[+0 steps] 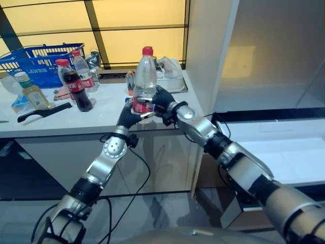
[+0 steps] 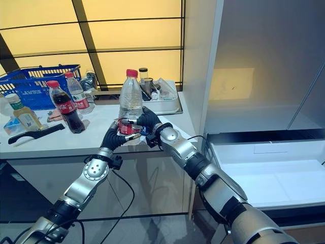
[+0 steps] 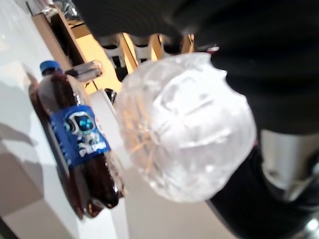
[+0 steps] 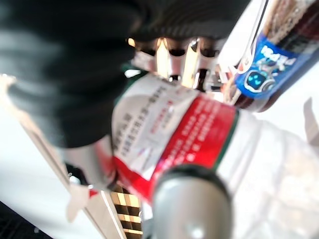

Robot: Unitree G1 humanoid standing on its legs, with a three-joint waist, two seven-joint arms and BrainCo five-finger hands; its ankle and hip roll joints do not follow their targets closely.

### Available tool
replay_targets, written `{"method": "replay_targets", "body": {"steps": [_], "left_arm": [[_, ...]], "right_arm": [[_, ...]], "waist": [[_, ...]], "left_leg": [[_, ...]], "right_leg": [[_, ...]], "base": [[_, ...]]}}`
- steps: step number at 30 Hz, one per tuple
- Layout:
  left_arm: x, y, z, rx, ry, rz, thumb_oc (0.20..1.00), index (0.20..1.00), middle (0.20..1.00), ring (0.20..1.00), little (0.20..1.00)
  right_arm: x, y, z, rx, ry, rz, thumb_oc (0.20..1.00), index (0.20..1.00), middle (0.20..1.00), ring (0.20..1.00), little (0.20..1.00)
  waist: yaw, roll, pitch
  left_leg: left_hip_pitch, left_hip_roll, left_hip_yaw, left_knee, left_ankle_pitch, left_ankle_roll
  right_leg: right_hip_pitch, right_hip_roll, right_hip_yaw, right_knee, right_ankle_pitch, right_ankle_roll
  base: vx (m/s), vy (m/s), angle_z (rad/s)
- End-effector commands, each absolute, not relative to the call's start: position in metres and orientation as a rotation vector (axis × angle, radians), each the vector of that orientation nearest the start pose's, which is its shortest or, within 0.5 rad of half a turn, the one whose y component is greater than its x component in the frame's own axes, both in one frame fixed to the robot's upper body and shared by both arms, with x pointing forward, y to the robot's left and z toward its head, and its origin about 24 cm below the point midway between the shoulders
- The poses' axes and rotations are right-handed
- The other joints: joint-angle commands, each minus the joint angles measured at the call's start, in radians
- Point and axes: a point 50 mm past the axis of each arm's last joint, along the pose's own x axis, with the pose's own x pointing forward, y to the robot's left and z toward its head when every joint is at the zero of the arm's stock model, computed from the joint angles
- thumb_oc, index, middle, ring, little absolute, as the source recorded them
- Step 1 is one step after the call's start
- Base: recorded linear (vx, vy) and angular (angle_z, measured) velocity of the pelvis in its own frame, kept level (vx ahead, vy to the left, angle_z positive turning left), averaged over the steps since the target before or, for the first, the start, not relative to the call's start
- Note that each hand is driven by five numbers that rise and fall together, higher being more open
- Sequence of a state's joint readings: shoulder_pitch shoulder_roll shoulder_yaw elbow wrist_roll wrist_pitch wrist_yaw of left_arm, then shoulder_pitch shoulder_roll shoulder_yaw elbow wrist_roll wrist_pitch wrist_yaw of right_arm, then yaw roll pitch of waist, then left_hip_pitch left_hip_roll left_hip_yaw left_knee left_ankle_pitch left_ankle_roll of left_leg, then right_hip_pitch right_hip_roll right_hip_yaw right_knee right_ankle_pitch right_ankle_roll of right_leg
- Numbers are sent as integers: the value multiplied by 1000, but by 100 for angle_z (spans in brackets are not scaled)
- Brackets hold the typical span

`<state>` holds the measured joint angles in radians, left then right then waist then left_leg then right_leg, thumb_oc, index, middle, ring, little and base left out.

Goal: Take the drinks into the refrigerator

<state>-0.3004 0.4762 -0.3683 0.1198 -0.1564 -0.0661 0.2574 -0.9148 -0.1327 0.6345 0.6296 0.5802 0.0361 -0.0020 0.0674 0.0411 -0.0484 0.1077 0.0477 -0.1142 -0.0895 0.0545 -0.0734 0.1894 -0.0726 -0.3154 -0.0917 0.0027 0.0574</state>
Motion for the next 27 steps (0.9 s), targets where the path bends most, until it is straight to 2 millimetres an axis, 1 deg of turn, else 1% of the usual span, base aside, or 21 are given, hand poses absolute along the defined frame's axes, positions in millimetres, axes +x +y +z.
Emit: {"method": "replay_targets", "body": {"steps": [1,3,5,6,8,9,11,12,14,15,16,17,20,21,22,25,26,27], "left_arm": [[307,145,105,265,-273,-178,1000,1000,1000,1000,1000],[305,147,101,249,-257,-177,1000,1000,1000,1000,1000],[301,151,92,214,-213,-178,1000,1000,1000,1000,1000],[301,151,91,214,-212,-178,1000,1000,1000,1000,1000],[292,160,80,188,-164,-174,1000,1000,1000,1000,1000],[292,161,80,188,-163,-175,1000,1000,1000,1000,1000],[285,167,73,164,-132,-162,1000,1000,1000,1000,1000],[285,167,73,164,-132,-163,1000,1000,1000,1000,1000],[280,172,66,143,-108,-148,1000,1000,1000,1000,1000],[279,172,66,143,-107,-148,1000,1000,1000,1000,1000],[276,175,63,139,-94,-139,1000,1000,1000,1000,1000],[276,175,63,139,-94,-140,1000,1000,1000,1000,1000],[273,179,62,135,-93,-131,1000,1000,1000,1000,1000],[268,184,62,129,-91,-119,1000,1000,1000,1000,1000],[268,184,62,129,-91,-119,1000,1000,1000,1000,1000],[260,191,60,126,-84,-109,1000,1000,1000,1000,1000],[256,195,60,129,-85,-110,1000,1000,1000,1000,1000],[256,194,60,129,-84,-111,1000,1000,1000,1000,1000]], "right_arm": [[367,-8,204,19,-281,610,200,200,200,200,200],[368,-12,204,15,-284,600,200,200,200,200,200],[371,-20,207,15,-291,579,200,200,200,200,200],[371,-20,207,15,-291,579,200,200,200,200,200],[374,-36,217,3,-324,551,200,200,200,200,200],[374,-36,217,3,-324,551,200,200,200,200,200],[375,-53,222,-1,-349,519,200,200,200,200,200],[375,-53,222,-1,-348,519,200,200,200,200,200],[375,-71,222,-17,-363,484,200,200,200,200,200],[375,-72,222,-17,-362,483,200,200,200,200,200],[375,-82,222,-29,-370,463,200,200,200,200,200],[375,-83,222,-29,-370,463,200,200,200,200,200],[374,-104,221,-59,-383,421,200,200,200,200,200],[371,-117,221,-62,-392,393,200,200,200,200,200],[371,-118,220,-62,-392,393,200,200,200,200,200],[365,-144,219,-65,-410,341,200,200,200,200,200],[359,-160,224,-74,-440,306,200,200,200,200,200],[359,-161,223,-74,-439,305,200,200,200,200,200]], "waist": [[5,-31,1],[6,-32,2],[9,-33,6],[9,-33,5],[12,-38,11],[13,-38,10],[15,-41,16],[16,-41,15],[16,-42,20],[16,-42,20],[16,-42,22],[16,-42,22],[16,-41,25],[16,-41,27],[17,-41,27],[14,-41,29],[9,-41,31],[10,-41,29]], "left_leg": [[65,-46,46,3,-127,71],[64,-47,46,3,-127,71],[63,-47,46,3,-127,71],[63,-47,46,3,-127,71],[58,-48,48,4,-128,71],[58,-48,48,4,-128,71],[55,-48,49,5,-128,72],[54,-48,50,5,-128,72],[52,-49,52,6,-130,74],[52,-49,52,6,-130,74],[51,-49,53,6,-132,74],[51,-49,53,6,-132,74],[48,-49,55,7,-133,75],[48,-48,56,8,-133,75],[48,-48,56,8,-133,75],[48,-47,58,7,-136,75],[47,-47,60,8,-138,75],[47,-47,60,8,-138,75]], "right_leg": [[27,-30,82,29,-72,27],[26,-30,83,29,-71,27],[23,-29,83,30,-70,28],[23,-29,84,30,-70,28],[17,-29,85,30,-68,29],[17,-29,85,30,-68,29],[12,-29,86,30,-67,31],[12,-29,87,31,-67,31],[7,-30,89,31,-65,32],[7,-30,90,31,-65,32],[4,-30,92,31,-65,33],[4,-30,92,31,-65,33],[1,-30,96,30,-65,35],[-1,-30,98,30,-63,36],[-1,-30,98,30,-63,36],[-2,-30,99,27,-63,38],[-5,-30,101,28,-62,39],[-5,-30,101,28,-63,39]], "base": [[0,0,0],[0,0,0],[0,0,0],[0,0,0],[0,0,0],[0,0,0],[0,0,0],[0,0,0],[0,0,0],[0,0,0],[0,0,0],[0,0,0],[0,0,0],[0,0,0],[12,1,-6],[5,4,-10],[7,4,-8],[12,5,-6]]}}
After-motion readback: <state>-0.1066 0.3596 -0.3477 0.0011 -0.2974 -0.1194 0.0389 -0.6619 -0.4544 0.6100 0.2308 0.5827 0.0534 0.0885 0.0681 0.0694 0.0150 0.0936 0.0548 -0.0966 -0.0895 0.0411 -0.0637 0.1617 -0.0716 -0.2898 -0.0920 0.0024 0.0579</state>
